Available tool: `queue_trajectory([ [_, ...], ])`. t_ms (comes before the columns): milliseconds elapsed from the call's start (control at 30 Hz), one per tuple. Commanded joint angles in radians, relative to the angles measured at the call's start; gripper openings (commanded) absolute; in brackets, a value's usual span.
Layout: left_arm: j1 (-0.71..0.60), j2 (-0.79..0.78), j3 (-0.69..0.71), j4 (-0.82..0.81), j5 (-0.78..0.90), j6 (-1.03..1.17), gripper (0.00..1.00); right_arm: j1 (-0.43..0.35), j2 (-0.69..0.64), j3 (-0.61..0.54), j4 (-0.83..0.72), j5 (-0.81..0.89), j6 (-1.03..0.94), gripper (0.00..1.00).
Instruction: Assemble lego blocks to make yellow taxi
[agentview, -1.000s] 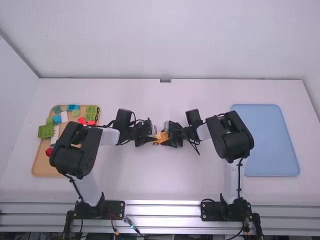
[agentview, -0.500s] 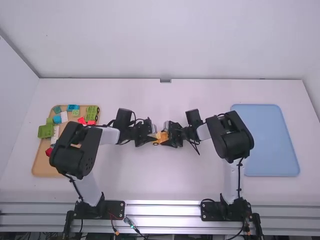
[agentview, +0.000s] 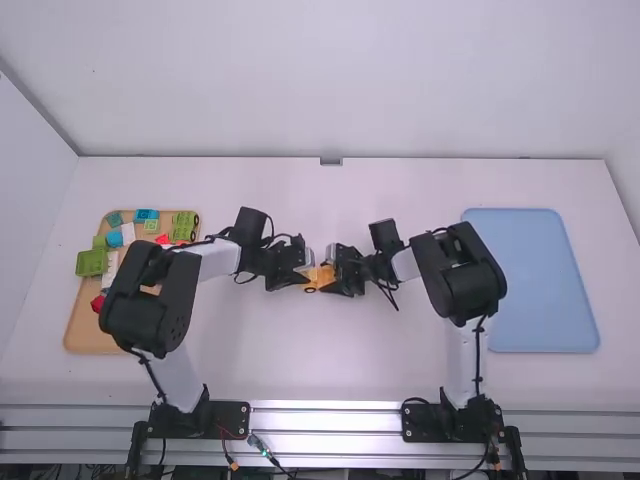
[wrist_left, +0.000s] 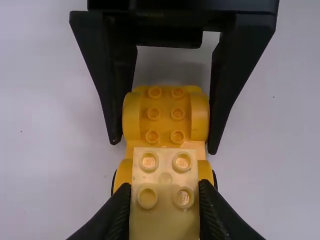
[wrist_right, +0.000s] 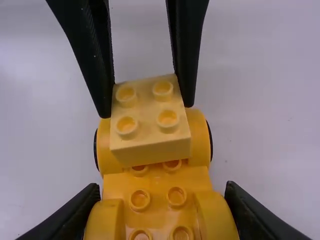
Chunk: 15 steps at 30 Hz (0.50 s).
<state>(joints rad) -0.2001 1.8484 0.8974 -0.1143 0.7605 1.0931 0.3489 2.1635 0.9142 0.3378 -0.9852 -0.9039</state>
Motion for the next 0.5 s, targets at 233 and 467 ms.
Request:
queue_trajectory([
  [233, 0.004, 0.011, -0.04, 0.045, 0.09, -0.003, 0.38, -0.002, 0.011, 0.001, -0.008, 0.051, 0.018, 0.56],
  [467, 0.004, 0.011, -0.038, 0.052, 0.088, -0.003, 0.41, 0.0, 0.011, 0.001, -0.008, 0.051, 0.018, 0.57],
])
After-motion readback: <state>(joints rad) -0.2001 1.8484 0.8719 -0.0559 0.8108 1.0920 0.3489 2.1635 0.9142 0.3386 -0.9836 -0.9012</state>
